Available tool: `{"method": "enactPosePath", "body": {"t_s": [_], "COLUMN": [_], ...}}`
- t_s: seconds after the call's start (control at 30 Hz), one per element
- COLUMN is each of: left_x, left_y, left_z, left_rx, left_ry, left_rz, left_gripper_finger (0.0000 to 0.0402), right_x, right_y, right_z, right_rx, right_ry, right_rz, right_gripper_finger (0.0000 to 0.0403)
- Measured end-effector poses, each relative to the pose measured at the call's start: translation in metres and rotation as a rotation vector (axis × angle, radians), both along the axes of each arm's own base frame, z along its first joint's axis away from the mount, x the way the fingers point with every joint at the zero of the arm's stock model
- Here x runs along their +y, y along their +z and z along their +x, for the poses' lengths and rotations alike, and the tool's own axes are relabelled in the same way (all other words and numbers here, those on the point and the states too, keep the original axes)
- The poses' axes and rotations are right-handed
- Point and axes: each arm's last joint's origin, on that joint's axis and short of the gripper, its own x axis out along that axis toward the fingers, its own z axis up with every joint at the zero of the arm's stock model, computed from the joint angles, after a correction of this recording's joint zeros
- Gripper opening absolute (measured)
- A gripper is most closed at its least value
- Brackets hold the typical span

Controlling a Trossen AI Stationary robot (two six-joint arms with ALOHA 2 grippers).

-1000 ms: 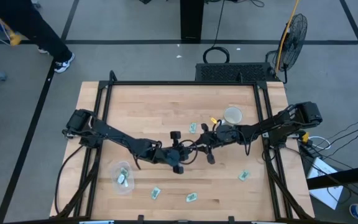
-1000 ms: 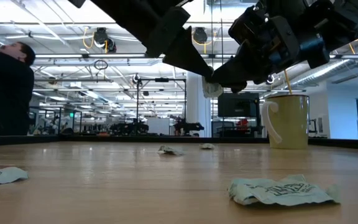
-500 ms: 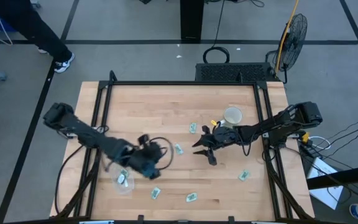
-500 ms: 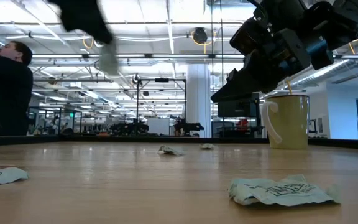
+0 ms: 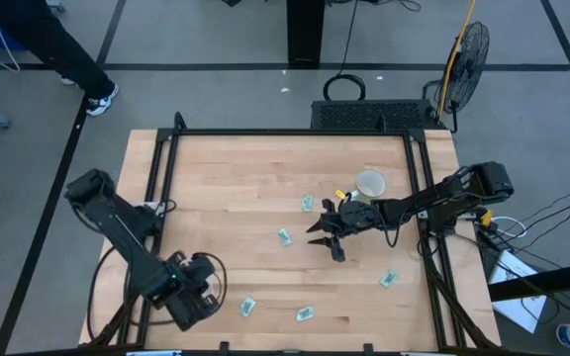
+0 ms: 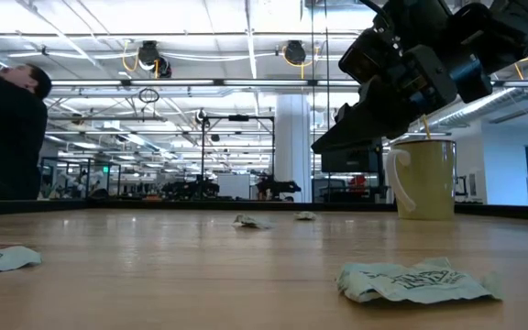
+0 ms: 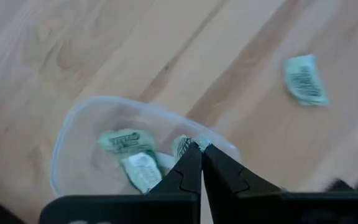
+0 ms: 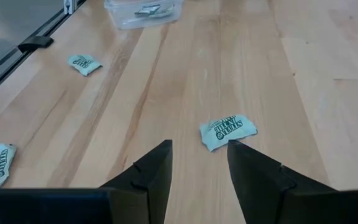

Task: Pick and place Stevia / Truvia into bins
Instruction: Put the stevia packet into the transparent bin

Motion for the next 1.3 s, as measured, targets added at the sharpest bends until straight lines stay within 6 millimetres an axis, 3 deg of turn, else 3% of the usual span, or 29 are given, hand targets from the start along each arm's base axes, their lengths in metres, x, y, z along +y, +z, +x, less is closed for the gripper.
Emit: {"method": "enactPosePath", "body": {"t_s": [0.17,0.37,0.87,1.3], "left_x": [0.001,0.009,0.021,0.025], "left_y": [-0.014,-0.026,-0.027,-0.027], "left_z": [-0.001,0.005,0.014,0.018], "left_rx": [0.104,0.185,0.212,0.209], "left_ry": [0.031,0.08,0.12,0.115], "left_rz": [0.086,0.176,0.184,0.19], "left_gripper_finger": [0.0005,0.0031,0.0044,0.0136], "right_x": [0.0,0.0,0.0,-0.002], "right_y": [0.0,0.0,-0.002,-0.002], "right_z": [0.0,0.0,-0.001,-0.001], "right_rx": [0.002,0.002,0.027,0.024], "right_ry": [0.0,0.0,-0.001,-0.05], "right_rz": [0.0,0.0,-0.003,-0.029], "right_gripper_finger": [0.0147,0.015,0.0155,0.0155]}}
